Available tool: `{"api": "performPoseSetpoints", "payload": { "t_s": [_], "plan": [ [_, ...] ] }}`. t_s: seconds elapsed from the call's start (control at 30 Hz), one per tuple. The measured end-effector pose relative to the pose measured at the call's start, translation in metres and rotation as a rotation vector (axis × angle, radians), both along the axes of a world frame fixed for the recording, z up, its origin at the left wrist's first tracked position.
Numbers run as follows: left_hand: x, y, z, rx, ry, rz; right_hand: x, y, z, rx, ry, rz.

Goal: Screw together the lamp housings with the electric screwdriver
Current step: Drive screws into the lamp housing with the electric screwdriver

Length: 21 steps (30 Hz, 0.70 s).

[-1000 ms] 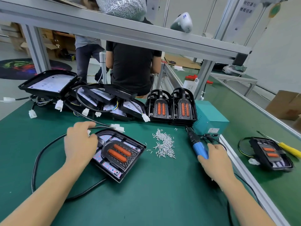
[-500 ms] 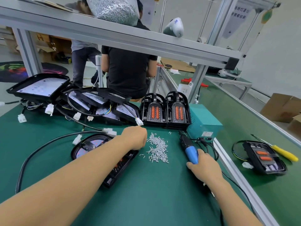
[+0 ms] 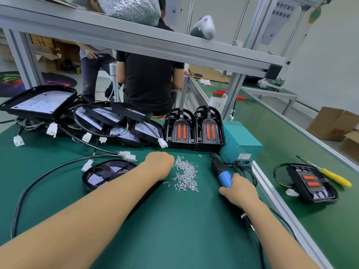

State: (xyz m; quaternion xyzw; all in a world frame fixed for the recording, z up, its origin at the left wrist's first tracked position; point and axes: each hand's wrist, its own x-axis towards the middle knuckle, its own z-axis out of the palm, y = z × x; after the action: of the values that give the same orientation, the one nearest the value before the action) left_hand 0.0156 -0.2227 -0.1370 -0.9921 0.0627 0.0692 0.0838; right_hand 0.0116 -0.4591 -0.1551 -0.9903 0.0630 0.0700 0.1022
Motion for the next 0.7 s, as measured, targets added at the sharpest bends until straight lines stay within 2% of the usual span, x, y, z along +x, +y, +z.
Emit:
{"api": "performPoseSetpoints", "payload": {
  "t_s": [0.23,0.37,0.43,0.5,0.6,0.7],
  "plan": [
    [-0.002,-0.002,0.0,0.095,0.118,-0.075,0.003,0.002,0.004,0.072,0.091,-0.025],
    [-0.005,0.0,0.001,-0.028,0.097,-0.059,0.003,0.006,0.007,0.082,0.098,-0.02],
    [-0.006,0.005,0.004,-0.204,0.068,-0.007,0.004,0.007,0.008,0.187,0.1,-0.024],
    [-0.007,0.011,0.007,-0.461,0.012,0.062,0.004,0.008,0.012,0.423,0.097,-0.039],
    [-0.014,0.022,0.016,-0.986,-0.058,0.191,0.002,0.014,0.021,0.833,0.144,-0.072],
    [-0.028,0.037,0.025,-1.47,-0.065,0.316,-0.003,0.028,0.038,1.049,0.152,-0.057]
  ]
}}
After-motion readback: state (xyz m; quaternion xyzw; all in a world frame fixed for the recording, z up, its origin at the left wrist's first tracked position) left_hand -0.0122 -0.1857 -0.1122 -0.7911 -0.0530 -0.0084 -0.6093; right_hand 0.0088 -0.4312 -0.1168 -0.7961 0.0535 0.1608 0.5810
